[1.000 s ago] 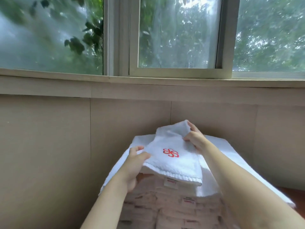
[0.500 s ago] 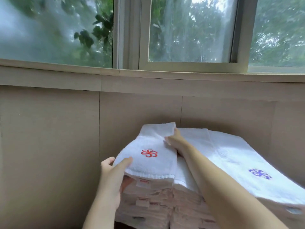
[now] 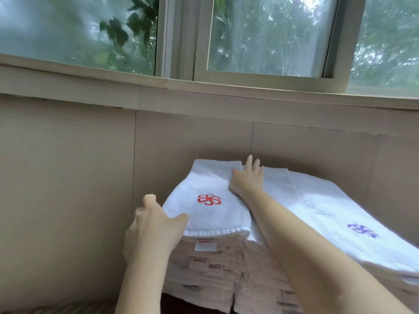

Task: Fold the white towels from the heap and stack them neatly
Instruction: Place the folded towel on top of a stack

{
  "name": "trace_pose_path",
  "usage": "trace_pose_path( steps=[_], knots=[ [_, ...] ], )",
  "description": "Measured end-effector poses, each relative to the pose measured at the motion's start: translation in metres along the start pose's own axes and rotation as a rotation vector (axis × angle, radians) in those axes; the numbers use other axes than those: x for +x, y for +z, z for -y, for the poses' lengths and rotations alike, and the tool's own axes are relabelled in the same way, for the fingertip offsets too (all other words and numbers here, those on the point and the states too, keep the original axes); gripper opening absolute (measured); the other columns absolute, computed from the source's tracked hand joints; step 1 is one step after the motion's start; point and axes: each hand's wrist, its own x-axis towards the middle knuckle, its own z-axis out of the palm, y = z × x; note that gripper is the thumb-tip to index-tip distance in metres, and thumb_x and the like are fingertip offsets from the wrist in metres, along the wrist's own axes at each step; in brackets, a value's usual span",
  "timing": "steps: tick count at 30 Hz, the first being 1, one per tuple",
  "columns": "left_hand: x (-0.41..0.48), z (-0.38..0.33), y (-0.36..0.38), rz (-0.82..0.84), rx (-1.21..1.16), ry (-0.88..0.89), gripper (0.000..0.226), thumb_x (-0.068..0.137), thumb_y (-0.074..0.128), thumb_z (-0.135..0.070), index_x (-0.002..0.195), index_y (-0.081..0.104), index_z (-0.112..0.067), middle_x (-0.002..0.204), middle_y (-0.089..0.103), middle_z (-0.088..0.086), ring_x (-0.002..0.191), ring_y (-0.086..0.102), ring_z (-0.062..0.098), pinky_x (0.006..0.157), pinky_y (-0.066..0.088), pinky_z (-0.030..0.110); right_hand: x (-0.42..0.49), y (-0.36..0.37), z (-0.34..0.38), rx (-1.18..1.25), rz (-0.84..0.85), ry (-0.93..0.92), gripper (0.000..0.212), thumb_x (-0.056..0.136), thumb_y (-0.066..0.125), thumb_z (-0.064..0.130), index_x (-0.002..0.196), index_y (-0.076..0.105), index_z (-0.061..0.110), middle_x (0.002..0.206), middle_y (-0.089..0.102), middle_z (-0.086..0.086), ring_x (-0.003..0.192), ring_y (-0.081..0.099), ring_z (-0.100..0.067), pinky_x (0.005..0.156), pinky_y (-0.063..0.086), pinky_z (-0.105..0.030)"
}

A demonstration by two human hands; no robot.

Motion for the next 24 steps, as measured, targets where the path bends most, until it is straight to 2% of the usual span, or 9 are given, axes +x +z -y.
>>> trace_pose_path(
  steps=[3,6,8,10,13,16,19,22,24],
  knots=[
    [-0.013,-0.018,0.003,-0.253,0.123,0.251,0.054,0.089,0.056,-0.032,0.14,0.037,-0.025,0.13,0.046,0.002,0.119,0.042,0.026,0.089,0.038,0.035,-0.004,-0.01,0.013,0.097,0.13,-0.11,0.038,0.095,0.035,0.017,0.125,0.058,0.01,0.155,0.024,-0.016,0.143,0.02,-0.032,0.116,0.012,-0.045],
    [-0.027,-0.039,0.027,-0.007,-0.082,0.61,0.041,0.096,0.046,-0.032,0.137,0.045,-0.03,0.136,0.048,-0.007,0.126,0.038,0.014,0.102,0.032,0.029,-0.004,-0.013,0.013,0.216,0.38,-0.039,0.047,0.104,0.024,0.03,0.137,0.045,0.002,0.146,0.041,-0.016,0.132,0.041,-0.03,0.106,0.032,-0.037],
    [-0.036,-0.045,0.046,0.187,0.068,0.758,0.037,0.099,0.038,-0.042,0.134,0.048,-0.036,0.143,0.042,-0.007,0.135,0.03,0.011,0.111,0.02,0.029,-0.004,-0.013,0.004,0.258,0.459,0.063,0.059,0.103,0.021,0.045,0.14,0.041,0.004,0.149,0.038,-0.012,0.133,0.041,-0.03,0.105,0.033,-0.037],
    [-0.036,-0.041,0.058,0.24,0.237,0.774,0.038,0.097,0.034,-0.05,0.13,0.049,-0.038,0.149,0.034,-0.007,0.14,0.021,0.009,0.115,0.008,0.035,-0.005,-0.01,0.0,0.264,0.471,0.104,0.063,0.1,0.021,0.051,0.142,0.04,0.008,0.151,0.036,-0.009,0.134,0.039,-0.029,0.106,0.032,-0.038],
    [-0.031,-0.035,0.058,0.216,0.189,0.77,0.034,0.094,0.041,-0.044,0.126,0.052,-0.037,0.14,0.04,-0.014,0.136,0.024,0.007,0.111,0.005,0.032,-0.005,-0.004,0.001,0.198,0.374,0.111,0.062,0.099,0.024,0.05,0.144,0.037,0.008,0.151,0.036,-0.011,0.137,0.035,-0.031,0.111,0.029,-0.04],
    [-0.029,-0.033,0.052,0.268,0.168,0.774,0.044,0.094,0.042,-0.044,0.138,0.041,-0.039,0.143,0.039,-0.019,0.137,0.021,0.002,0.112,0.001,0.029,-0.003,0.001,0.001,0.288,0.274,0.123,0.057,0.097,0.035,0.043,0.141,0.035,0.007,0.141,0.048,-0.013,0.131,0.041,-0.033,0.102,0.035,-0.039],
    [-0.03,-0.033,0.047,0.335,0.209,0.755,0.045,0.095,0.037,-0.053,0.135,0.047,-0.037,0.145,0.039,-0.018,0.139,0.018,0.002,0.113,-0.003,0.032,-0.001,0.003,-0.006,0.343,0.103,0.054,0.032,0.091,0.045,0.025,0.119,0.058,0.017,0.121,0.062,-0.008,0.118,0.052,-0.032,0.091,0.041,-0.035],
    [-0.029,-0.036,0.045,0.334,0.126,0.721,0.04,0.095,0.035,-0.055,0.096,0.067,-0.032,0.123,0.058,-0.015,0.127,0.034,0.002,0.114,0.001,0.033,-0.005,0.001,-0.015,0.466,-0.082,0.143,0.032,0.086,0.043,0.011,0.103,0.069,0.021,0.114,0.065,-0.003,0.112,0.054,-0.03,0.089,0.036,-0.034],
    [-0.029,-0.037,0.044,0.305,0.13,0.726,0.044,0.096,0.035,-0.053,0.067,0.054,-0.026,0.096,0.061,-0.013,0.114,0.044,0.004,0.115,0.008,0.037,-0.005,0.0,-0.017,0.468,-0.161,0.193,0.034,0.085,0.042,0.007,0.101,0.07,0.016,0.11,0.067,-0.004,0.108,0.055,-0.03,0.089,0.034,-0.034]
  ],
)
